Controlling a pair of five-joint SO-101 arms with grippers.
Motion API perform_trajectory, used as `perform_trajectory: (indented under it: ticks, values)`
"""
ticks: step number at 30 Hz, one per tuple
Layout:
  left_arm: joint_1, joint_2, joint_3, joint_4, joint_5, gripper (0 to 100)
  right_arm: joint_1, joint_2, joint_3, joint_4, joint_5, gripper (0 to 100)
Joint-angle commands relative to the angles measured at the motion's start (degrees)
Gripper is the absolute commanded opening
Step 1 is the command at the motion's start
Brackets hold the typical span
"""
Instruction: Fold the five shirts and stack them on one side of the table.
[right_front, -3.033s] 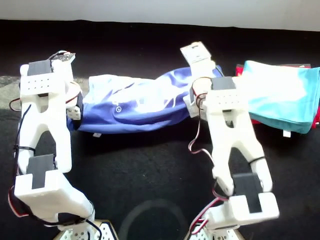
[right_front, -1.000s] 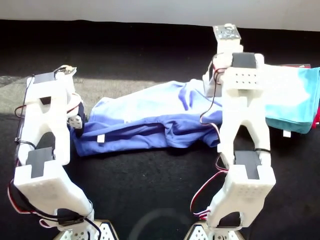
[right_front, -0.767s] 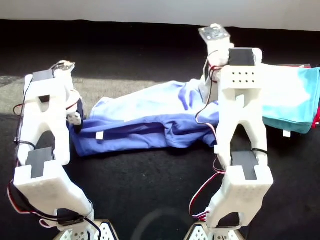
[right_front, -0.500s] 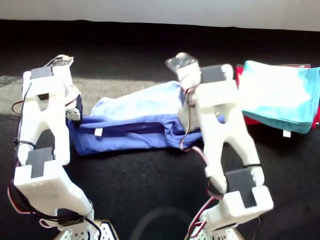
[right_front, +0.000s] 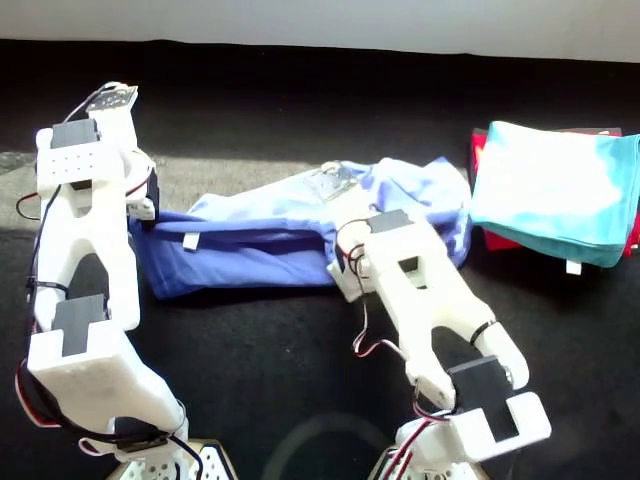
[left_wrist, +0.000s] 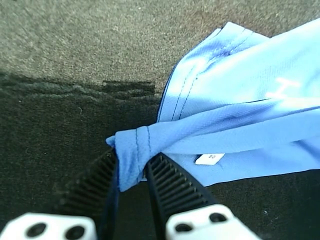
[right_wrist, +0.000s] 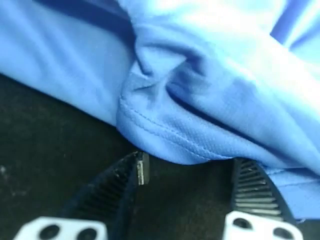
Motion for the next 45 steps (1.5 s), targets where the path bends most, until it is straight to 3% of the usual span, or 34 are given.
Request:
perform_trajectory:
  ticks: [1, 4, 10, 27, 32, 38, 45]
  values:
    - [-0.7, -0.3, -2.0, -0.4, -0.2, 1, 3.6, 4.4, -4.4, -2.4, 0.1, 26.8]
    - [-0.7, -0.3, -1.9, -0.4, -0.4, 1, 6.1, 8.5, -11.2, 0.4, 0.1, 23.5]
    - [-0.7, -0.3, -1.9, -0.4, -0.4, 1, 9.2, 9.3, -22.5, 6.9, 0.2, 0.2]
    - [-1.3, -0.3, -1.9, 1.0, -0.4, 1, 7.3, 5.7, -46.6, 37.1, 0.7, 0.6]
    - [-2.7, -0.4, -2.0, 1.0, -0.4, 1, 0.6, 3.4, -43.1, 44.2, 0.7, 0.6]
    - [-4.8, -0.7, -2.1, 1.0, -0.4, 1, -6.3, 3.3, -32.0, 44.3, 4.5, 0.6]
    - [-5.8, -0.4, -2.0, 1.0, -0.4, 1, -7.5, -2.5, -17.7, 38.9, 8.8, 0.6]
